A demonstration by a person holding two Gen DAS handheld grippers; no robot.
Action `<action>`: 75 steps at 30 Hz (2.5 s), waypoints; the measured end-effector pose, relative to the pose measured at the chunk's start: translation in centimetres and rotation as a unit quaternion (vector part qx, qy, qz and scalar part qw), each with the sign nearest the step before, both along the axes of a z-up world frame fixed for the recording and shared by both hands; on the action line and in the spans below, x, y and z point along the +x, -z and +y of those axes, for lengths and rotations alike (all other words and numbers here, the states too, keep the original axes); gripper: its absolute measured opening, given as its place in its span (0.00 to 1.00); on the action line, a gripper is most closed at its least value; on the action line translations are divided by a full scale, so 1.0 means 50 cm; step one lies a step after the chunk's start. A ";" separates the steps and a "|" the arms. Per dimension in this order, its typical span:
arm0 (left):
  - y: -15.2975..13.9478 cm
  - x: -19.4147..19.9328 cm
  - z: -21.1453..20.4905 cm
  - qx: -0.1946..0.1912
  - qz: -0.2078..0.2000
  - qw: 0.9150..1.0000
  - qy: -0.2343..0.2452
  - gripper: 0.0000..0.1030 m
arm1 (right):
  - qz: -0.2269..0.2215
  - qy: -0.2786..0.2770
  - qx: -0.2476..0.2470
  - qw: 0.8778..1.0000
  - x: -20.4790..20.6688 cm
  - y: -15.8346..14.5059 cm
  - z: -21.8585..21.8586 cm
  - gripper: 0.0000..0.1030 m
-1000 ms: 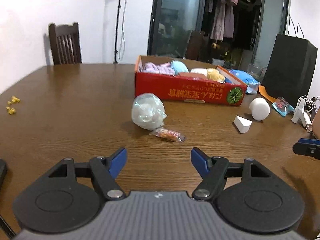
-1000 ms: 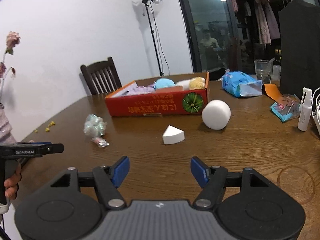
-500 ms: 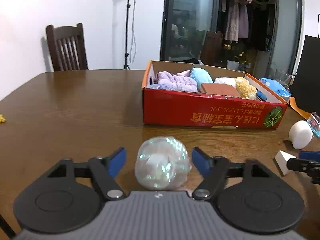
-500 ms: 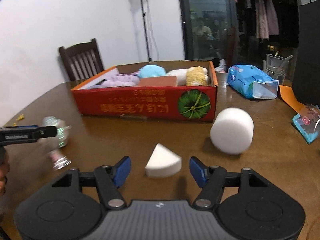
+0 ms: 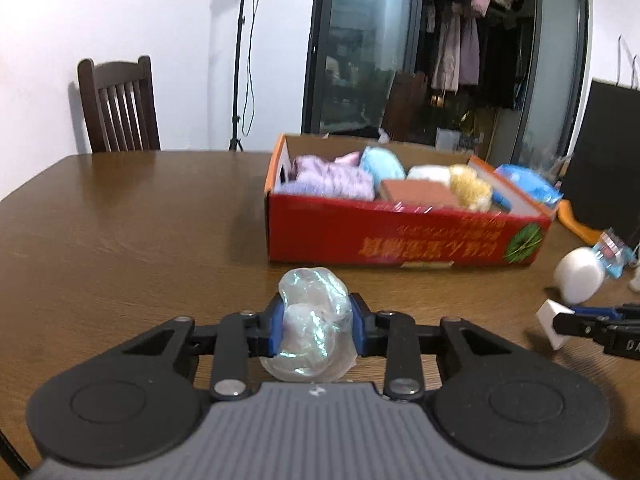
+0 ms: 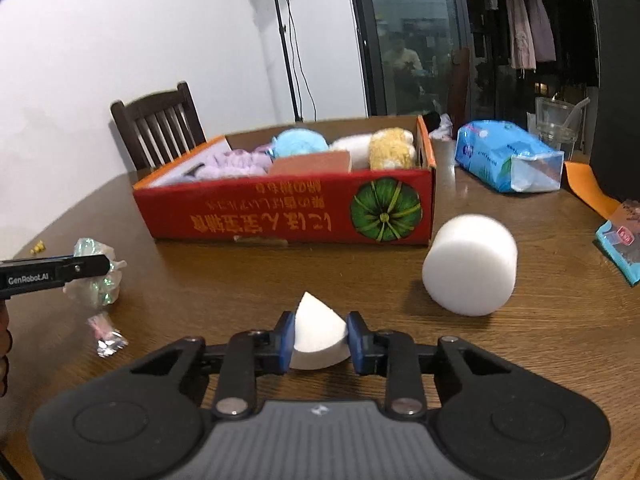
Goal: Organize soft objects
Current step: 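Close the left gripper on the clear plastic bag while the right gripper closes on the white foam wedge, then carry the plastic bag and foam wedge into the box and open both grippers, then move both grippers back toward the candy packet and white foam cylinder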
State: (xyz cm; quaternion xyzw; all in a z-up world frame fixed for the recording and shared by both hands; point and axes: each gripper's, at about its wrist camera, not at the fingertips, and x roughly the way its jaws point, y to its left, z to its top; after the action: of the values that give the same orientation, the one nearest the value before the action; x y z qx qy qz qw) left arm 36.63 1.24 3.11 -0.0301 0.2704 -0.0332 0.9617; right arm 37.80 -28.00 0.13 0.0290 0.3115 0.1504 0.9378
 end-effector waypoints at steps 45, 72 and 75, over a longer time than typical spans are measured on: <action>-0.049 0.391 -0.211 0.000 0.047 0.993 0.111 0.70 | 0.059 0.003 0.065 0.996 0.491 -0.086 0.009 0.55; -0.049 -0.282 -0.030 -0.002 -0.040 0.999 0.022 0.90 | -0.103 -0.060 -0.002 0.993 -0.267 -0.153 -0.101 0.82; -0.044 -0.292 -0.035 0.022 -0.038 0.999 0.012 0.90 | -0.086 -0.068 -0.010 0.994 -0.295 -0.128 -0.093 0.82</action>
State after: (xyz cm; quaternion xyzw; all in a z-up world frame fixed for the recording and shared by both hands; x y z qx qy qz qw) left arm 22.00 -0.52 5.30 -0.0047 0.2350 -0.0399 0.9712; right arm 23.04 -32.65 6.54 -0.0149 0.2326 0.2125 0.9489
